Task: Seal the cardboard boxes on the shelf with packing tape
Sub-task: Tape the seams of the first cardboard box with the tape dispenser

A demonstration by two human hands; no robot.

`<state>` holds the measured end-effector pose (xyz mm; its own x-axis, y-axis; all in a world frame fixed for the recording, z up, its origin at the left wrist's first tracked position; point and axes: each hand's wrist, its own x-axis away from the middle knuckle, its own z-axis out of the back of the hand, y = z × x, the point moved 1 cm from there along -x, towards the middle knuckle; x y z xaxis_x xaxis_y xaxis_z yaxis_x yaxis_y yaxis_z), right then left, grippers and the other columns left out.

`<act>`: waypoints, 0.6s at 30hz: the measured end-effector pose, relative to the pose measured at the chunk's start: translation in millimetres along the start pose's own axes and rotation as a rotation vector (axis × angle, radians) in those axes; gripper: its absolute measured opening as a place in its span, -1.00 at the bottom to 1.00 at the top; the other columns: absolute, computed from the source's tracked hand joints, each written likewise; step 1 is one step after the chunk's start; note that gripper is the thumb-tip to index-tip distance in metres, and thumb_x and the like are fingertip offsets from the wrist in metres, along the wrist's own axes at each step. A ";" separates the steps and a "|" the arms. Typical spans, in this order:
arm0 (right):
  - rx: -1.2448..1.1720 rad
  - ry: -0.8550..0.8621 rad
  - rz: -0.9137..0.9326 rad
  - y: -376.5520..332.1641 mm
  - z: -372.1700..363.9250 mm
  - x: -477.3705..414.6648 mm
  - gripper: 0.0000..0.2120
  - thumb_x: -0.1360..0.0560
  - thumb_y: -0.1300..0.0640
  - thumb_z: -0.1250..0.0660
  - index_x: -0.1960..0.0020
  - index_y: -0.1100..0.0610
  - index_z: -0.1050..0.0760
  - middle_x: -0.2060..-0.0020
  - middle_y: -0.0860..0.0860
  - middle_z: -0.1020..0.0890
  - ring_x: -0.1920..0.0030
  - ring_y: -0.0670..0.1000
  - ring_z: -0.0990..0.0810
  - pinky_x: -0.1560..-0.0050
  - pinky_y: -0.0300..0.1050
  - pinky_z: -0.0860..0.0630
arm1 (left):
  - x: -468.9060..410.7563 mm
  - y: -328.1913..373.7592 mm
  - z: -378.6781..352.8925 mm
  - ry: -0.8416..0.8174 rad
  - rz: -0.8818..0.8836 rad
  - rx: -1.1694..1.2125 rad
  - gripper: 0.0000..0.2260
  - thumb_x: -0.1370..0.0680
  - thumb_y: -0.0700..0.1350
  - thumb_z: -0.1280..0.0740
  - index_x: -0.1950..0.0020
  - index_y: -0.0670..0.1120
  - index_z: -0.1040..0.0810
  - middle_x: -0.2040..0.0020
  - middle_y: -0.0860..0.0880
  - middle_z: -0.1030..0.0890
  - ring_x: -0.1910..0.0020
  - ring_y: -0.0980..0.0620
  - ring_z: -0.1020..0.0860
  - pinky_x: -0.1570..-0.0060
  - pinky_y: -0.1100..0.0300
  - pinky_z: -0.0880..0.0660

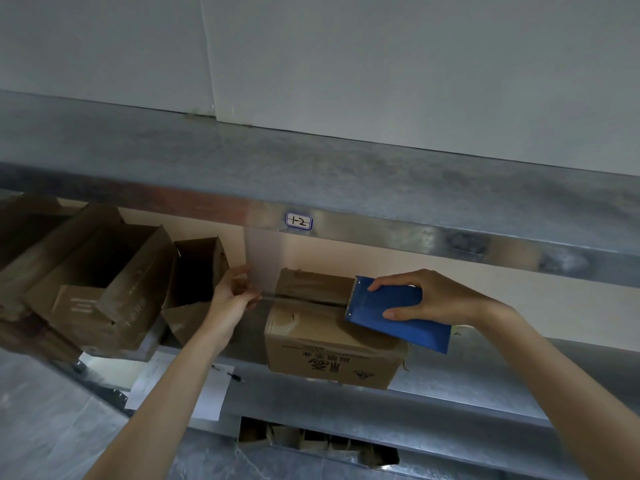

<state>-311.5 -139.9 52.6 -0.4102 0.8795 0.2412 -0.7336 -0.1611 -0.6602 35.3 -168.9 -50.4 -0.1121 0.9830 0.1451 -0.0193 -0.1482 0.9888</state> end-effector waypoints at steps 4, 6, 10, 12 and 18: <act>-0.001 0.002 -0.001 0.0 -0.2 0.2 -0.64 -0.44 -0.11 -0.48 -0.16 -0.42 -0.50 -0.16 -0.51 -0.45 -0.16 -0.40 -0.45 -0.12 -0.41 -0.41 | 1.1 -4.5 -0.3 0.003 0.015 -0.020 -0.68 -0.58 -0.30 -0.34 -0.30 -0.07 -0.45 -0.03 -0.12 -0.53 -0.07 -0.06 -0.57 0.02 0.19 -0.51; 0.000 0.005 0.001 0.4 -0.3 0.5 -0.64 -0.44 -0.11 -0.48 -0.17 -0.41 -0.50 -0.16 -0.52 -0.44 -0.16 -0.43 -0.42 -0.13 -0.42 -0.39 | 3.4 -4.4 -2.5 0.022 -0.014 -0.047 -0.70 -0.58 -0.29 -0.35 -0.28 -0.06 -0.45 -0.02 -0.12 -0.54 -0.05 -0.01 -0.56 0.04 0.23 -0.50; 0.004 0.003 0.005 1.5 -0.7 0.2 -0.63 -0.44 -0.12 -0.47 -0.19 -0.40 -0.49 -0.18 -0.50 -0.44 -0.17 -0.43 -0.41 -0.18 -0.38 -0.39 | 5.5 -7.4 -8.3 0.066 -0.071 -0.134 -0.73 -0.59 -0.28 -0.33 -0.25 -0.05 -0.44 0.01 -0.09 -0.54 0.01 0.09 -0.53 0.05 0.29 -0.44; 0.003 0.000 0.009 2.1 -0.7 -0.3 -0.63 -0.44 -0.13 -0.48 -0.18 -0.40 -0.50 -0.18 -0.51 -0.45 -0.18 -0.43 -0.41 -0.19 -0.37 -0.39 | 6.7 -12.8 -11.4 0.052 -0.078 -0.198 -0.75 -0.59 -0.28 -0.32 -0.24 -0.06 -0.45 -0.02 -0.12 -0.54 -0.01 0.10 -0.52 0.00 0.29 -0.43; 0.006 0.008 0.017 2.8 -0.5 -1.1 -0.63 -0.44 -0.12 -0.47 -0.20 -0.37 -0.50 -0.20 -0.48 -0.47 -0.19 -0.41 -0.42 -0.21 -0.37 -0.38 | 6.5 -21.9 -20.8 0.013 -0.042 -0.244 -0.73 -0.58 -0.36 -0.28 -0.21 -0.08 -0.49 0.03 -0.11 -0.55 -0.03 -0.05 -0.55 -0.18 -0.02 -0.49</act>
<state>-312.8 -141.1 50.1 -0.4185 0.8801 0.2242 -0.7300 -0.1791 -0.6596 14.3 -161.5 -71.9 -0.1194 0.9876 0.1018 -0.2630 -0.1304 0.9560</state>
